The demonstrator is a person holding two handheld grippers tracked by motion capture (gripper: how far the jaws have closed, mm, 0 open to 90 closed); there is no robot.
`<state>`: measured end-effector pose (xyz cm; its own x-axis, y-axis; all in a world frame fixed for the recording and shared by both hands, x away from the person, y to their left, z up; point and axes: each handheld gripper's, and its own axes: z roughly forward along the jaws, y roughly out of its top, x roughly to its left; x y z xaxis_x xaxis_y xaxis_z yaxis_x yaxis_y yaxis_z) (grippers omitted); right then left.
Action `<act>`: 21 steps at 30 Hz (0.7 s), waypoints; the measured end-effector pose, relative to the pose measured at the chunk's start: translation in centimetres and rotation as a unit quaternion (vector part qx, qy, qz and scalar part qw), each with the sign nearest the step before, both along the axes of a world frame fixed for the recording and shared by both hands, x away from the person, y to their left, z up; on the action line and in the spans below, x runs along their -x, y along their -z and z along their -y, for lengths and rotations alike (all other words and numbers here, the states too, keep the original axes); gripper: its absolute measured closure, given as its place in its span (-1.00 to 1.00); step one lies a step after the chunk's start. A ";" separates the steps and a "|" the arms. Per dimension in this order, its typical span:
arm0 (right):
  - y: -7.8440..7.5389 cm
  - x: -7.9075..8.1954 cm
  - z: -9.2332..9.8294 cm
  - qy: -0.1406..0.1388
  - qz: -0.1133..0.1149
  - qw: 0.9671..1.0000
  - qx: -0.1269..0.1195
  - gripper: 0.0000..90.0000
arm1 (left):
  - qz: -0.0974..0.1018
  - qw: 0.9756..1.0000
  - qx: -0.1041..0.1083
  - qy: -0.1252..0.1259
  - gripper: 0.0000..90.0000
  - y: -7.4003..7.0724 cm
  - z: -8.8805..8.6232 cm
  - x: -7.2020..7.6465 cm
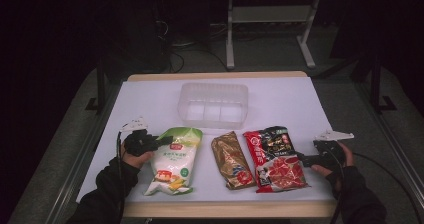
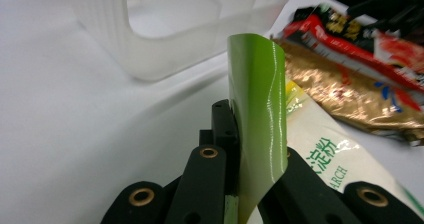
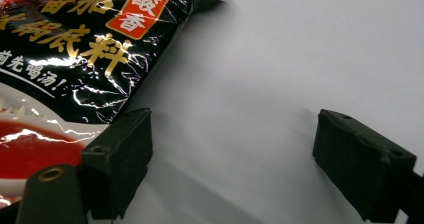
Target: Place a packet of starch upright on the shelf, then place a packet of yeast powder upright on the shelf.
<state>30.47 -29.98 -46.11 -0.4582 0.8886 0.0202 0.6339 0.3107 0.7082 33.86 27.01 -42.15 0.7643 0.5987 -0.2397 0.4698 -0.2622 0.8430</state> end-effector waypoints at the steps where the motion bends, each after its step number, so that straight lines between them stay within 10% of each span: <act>1: 0.0 0.0 0.0 0.000 0.000 1.000 0.000 -0.67 | 0.002 1.000 0.005 0.001 0.99 -0.2 -0.1 0.2; 21: 0.0 0.1 -0.1 0.000 0.004 1.000 0.003 -0.66 | 0.088 0.993 0.075 0.020 1.00 -5.8 1.1 4.7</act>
